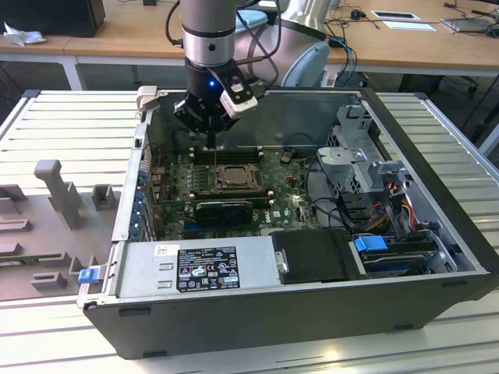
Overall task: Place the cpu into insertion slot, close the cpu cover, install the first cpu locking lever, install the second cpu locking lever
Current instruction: 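Install the first cpu locking lever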
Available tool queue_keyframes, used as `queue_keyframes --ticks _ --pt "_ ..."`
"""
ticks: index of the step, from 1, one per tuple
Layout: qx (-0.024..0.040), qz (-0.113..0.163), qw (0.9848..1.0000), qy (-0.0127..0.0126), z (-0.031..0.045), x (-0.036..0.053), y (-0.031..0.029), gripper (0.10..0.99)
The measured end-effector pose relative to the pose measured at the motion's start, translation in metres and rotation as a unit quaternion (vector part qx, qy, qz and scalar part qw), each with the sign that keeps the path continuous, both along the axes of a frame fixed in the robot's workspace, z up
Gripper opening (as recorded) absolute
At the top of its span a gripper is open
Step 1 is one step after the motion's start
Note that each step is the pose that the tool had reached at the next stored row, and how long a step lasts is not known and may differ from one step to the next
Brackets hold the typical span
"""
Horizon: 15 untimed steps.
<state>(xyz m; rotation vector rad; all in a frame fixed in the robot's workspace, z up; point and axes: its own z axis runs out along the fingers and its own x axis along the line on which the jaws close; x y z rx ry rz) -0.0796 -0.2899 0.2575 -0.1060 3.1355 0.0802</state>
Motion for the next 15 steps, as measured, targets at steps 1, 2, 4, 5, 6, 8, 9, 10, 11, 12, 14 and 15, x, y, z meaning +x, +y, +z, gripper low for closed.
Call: queue_keyframes --ticks 1,2,4,5,6,8,9,10,11,12,14,15 --pt "0.0000 0.000 1.0000 0.0000 0.0000 0.0004 0.0000 0.106" --pt "0.0000 0.000 1.0000 0.0000 0.0000 0.0007 0.0000 0.106" --pt "0.0000 0.000 1.0000 0.0000 0.0000 0.0014 0.0000 0.106" --pt "0.0000 0.000 1.0000 0.0000 0.0000 0.0017 0.0000 0.106" --pt "0.0000 0.000 1.0000 0.0000 0.0000 0.0021 0.0000 0.106" --pt "0.0000 0.000 1.0000 0.0000 0.0000 0.0027 0.0000 0.106" --pt "0.0000 0.000 1.0000 0.0000 0.0000 0.0031 0.0000 0.106" --pt "0.0000 0.000 1.0000 0.0000 0.0000 0.0035 0.0000 0.106" --pt "0.0000 0.000 1.0000 0.0000 0.0000 0.0039 0.0000 0.106" --pt "0.0000 0.000 1.0000 0.0000 0.0000 0.0043 0.0000 0.106" --pt "0.0000 0.000 1.0000 0.0000 0.0000 0.0054 0.0000 0.106" --pt "0.0000 0.000 1.0000 0.0000 0.0000 0.0058 0.0000 0.106"
